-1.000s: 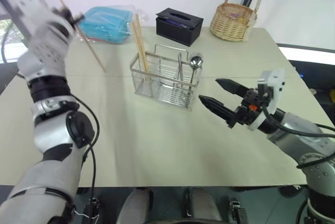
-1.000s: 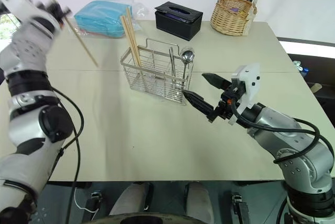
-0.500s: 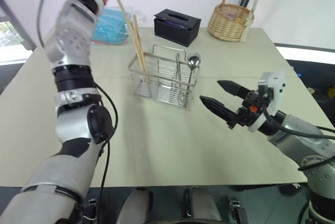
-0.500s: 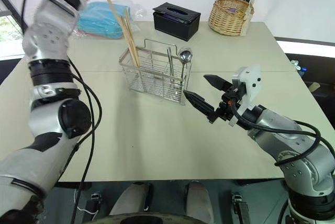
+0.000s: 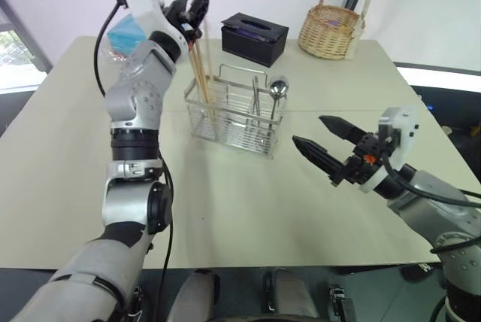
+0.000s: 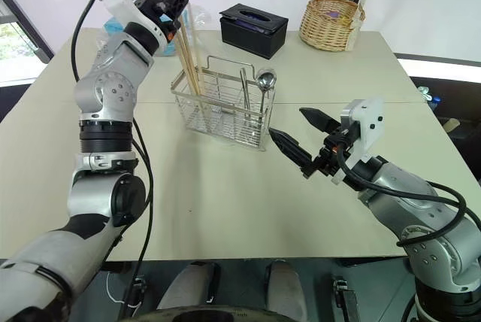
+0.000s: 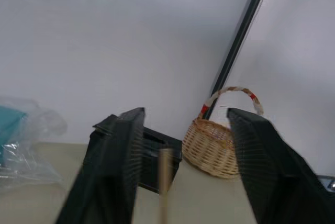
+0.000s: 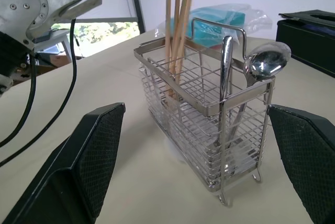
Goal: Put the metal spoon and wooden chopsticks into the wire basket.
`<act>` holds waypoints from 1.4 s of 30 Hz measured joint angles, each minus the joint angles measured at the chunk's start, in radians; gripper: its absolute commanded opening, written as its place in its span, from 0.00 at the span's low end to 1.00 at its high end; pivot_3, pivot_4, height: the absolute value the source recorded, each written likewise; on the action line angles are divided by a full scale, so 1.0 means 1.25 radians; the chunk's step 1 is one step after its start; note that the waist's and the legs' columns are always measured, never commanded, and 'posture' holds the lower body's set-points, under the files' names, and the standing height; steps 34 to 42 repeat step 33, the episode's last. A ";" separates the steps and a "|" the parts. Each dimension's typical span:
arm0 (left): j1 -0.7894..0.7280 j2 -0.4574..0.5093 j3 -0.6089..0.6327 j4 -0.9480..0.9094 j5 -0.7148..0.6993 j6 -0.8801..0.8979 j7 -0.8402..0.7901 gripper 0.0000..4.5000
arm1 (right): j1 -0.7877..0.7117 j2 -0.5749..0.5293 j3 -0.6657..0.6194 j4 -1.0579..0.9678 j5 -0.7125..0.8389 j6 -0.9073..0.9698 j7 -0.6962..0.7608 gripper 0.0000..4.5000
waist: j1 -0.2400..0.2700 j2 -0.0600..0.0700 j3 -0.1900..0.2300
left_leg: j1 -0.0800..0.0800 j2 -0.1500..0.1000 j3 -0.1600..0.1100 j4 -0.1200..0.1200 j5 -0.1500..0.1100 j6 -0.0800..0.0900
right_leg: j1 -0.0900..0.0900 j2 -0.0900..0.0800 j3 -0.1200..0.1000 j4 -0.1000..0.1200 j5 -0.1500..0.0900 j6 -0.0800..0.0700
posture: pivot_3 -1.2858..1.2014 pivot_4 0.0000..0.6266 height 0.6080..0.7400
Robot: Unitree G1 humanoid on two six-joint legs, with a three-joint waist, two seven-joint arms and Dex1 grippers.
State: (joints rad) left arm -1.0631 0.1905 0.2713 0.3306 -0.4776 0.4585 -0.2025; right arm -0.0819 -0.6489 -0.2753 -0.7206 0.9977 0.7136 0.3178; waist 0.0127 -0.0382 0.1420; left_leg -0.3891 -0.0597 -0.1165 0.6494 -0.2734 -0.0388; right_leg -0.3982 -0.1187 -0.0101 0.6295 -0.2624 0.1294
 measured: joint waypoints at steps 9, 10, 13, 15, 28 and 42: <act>0.066 0.160 -0.022 -0.118 -0.017 0.076 -0.100 0.99 | -0.019 -0.028 -0.003 0.021 -0.010 -0.002 0.048 1.00 | -0.010 0.002 0.001 | 0.000 0.000 0.001 -0.001 0.000 0.000 | -0.001 0.001 0.000 0.001 0.000 0.000 | 0.52 0.24 0.39; 0.089 0.233 -0.031 -0.142 -0.008 0.078 -0.161 0.99 | -0.023 -0.037 -0.006 0.033 -0.014 -0.003 0.062 1.00 | -0.015 0.003 0.001 | 0.000 0.000 0.001 -0.001 0.000 0.000 | -0.001 0.002 0.000 0.001 0.000 -0.001 | 0.52 0.24 0.39; 0.155 0.402 -0.071 -0.196 0.022 0.057 -0.321 0.99 | -0.041 -0.064 -0.004 0.063 -0.031 -0.005 0.107 1.00 | -0.018 0.004 0.001 | 0.001 0.001 0.001 -0.001 0.000 0.000 | -0.001 0.001 0.000 0.000 0.000 -0.001 | 0.52 0.24 0.39; 0.209 0.495 -0.081 -0.218 0.033 0.044 -0.419 0.99 | -0.057 -0.082 -0.004 0.087 -0.044 -0.013 0.143 1.00 | -0.018 0.004 0.001 | 0.001 0.001 0.001 -0.001 0.000 0.000 | 0.000 0.001 0.000 0.000 -0.001 -0.003 | 0.52 0.24 0.39; 0.479 0.779 0.094 -0.378 -0.034 0.065 -0.718 0.99 | -0.164 -0.204 0.035 0.272 -0.157 -0.100 0.480 1.00 | -0.001 0.007 0.003 | 0.000 0.003 0.001 -0.001 0.000 0.000 | 0.000 -0.001 0.000 -0.003 -0.002 -0.005 | 0.52 0.24 0.39; 0.537 0.792 0.147 -0.420 -0.048 0.084 -0.729 0.99 | -0.200 -0.218 0.058 0.301 -0.183 -0.119 0.555 1.00 | -0.002 0.007 0.004 | 0.000 0.003 0.001 -0.001 0.000 0.000 | 0.000 -0.001 0.000 -0.004 -0.002 -0.005 | 0.52 0.24 0.39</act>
